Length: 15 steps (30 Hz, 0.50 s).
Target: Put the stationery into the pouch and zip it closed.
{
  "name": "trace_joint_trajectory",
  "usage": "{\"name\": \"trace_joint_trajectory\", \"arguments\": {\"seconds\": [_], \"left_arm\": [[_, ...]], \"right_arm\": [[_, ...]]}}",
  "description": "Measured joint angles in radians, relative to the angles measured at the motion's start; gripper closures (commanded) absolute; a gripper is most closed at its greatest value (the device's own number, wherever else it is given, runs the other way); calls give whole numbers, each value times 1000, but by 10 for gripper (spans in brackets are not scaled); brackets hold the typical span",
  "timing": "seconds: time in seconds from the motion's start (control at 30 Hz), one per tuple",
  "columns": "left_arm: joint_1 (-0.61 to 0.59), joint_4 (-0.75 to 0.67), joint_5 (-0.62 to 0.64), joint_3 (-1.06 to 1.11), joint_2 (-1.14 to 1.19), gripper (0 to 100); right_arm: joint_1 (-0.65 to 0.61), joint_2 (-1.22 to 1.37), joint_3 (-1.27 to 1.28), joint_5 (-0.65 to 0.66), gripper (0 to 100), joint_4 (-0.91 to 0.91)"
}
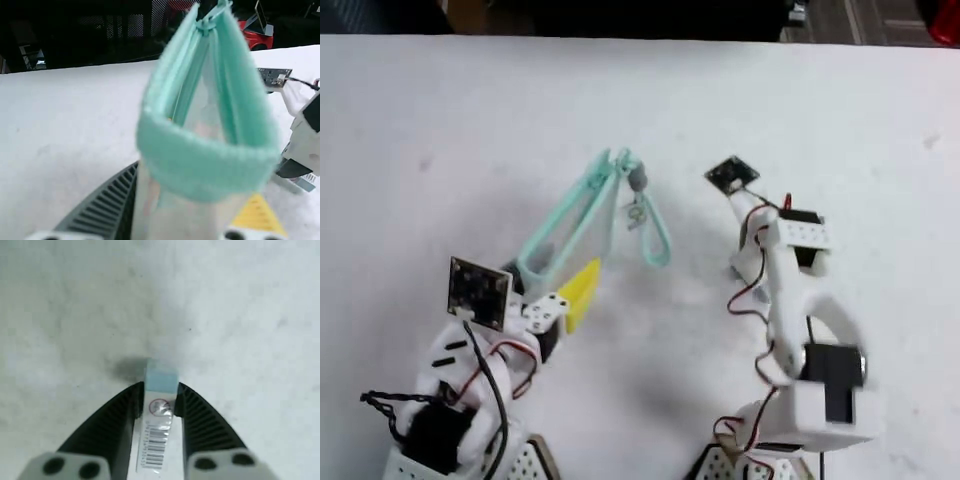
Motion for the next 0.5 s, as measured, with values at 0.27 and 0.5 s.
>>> {"name": "trace_joint_trajectory", "arguments": {"seconds": [0.27, 0.5], "left_arm": [[0, 0, 46, 0, 0, 771], [0, 0, 49, 0, 0, 771]], "right_arm": [[-71, -562, -20, -3, 981, 161], [-270, -1022, -23, -63, 981, 175]]}}
